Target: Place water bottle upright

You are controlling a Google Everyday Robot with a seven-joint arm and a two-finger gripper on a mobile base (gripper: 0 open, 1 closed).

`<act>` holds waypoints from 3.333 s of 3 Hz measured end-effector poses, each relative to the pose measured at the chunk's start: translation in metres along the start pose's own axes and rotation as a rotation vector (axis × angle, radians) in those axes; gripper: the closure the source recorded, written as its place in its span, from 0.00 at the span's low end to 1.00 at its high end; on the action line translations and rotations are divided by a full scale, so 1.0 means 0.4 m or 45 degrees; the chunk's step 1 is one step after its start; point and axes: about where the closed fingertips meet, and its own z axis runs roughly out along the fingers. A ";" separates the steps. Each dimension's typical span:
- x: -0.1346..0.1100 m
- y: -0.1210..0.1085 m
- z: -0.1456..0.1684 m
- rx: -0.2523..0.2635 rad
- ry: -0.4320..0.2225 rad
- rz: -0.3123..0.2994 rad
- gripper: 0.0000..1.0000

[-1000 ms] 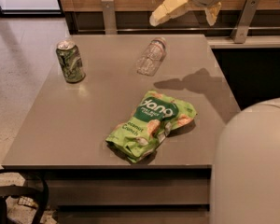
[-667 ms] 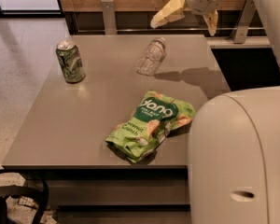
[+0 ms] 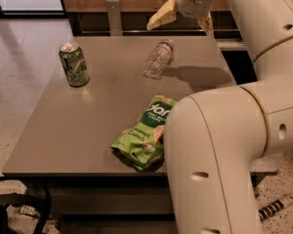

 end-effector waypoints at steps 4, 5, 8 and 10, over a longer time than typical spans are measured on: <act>0.015 0.130 0.067 0.035 0.017 0.102 0.00; 0.056 0.096 0.121 0.109 0.057 0.148 0.00; 0.020 0.118 0.213 0.250 0.090 0.259 0.00; -0.002 0.109 0.269 0.323 0.107 0.364 0.00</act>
Offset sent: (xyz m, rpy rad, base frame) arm 0.0019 0.0735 -0.0148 0.0252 -0.0459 0.0155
